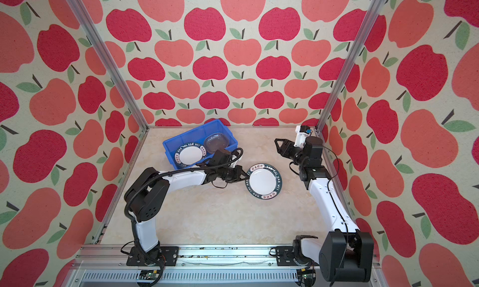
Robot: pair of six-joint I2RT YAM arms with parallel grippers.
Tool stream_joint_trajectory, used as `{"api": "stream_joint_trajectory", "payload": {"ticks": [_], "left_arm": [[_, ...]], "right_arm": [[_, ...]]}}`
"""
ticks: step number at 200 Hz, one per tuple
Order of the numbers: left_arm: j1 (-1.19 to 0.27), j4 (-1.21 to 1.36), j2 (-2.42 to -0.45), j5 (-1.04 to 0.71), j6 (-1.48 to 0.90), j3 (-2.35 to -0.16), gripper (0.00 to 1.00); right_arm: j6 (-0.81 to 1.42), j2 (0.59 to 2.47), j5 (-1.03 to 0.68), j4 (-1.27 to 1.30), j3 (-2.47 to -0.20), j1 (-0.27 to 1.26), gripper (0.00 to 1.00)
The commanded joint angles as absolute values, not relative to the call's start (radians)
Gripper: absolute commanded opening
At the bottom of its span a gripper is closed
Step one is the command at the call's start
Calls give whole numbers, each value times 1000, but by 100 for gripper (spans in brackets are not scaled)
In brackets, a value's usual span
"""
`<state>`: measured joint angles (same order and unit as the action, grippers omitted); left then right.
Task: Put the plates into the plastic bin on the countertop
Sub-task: 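Grip the raised plate with right gripper while left gripper holds it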
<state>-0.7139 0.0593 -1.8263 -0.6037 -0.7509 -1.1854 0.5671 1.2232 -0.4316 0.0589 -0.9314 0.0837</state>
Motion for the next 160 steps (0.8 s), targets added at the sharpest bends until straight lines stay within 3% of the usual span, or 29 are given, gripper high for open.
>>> {"api": "stream_joint_trajectory", "payload": {"ticks": [1, 72, 114, 160], "left_arm": [[-684, -25, -1661, -550, -664, -1154, 0], [-408, -158, -1331, -546, -632, -1053, 0], [-282, -143, -1274, -592, -647, -1039, 0], [-184, -101, -1271, -647, -666, -1018, 0]], "right_arm": [[587, 1253, -569, 61, -968, 84, 56], [631, 1347, -625, 44, -1078, 251, 56], [645, 1522, -652, 80, -1178, 380, 52], [787, 1735, -748, 298, -1275, 448, 49]]}}
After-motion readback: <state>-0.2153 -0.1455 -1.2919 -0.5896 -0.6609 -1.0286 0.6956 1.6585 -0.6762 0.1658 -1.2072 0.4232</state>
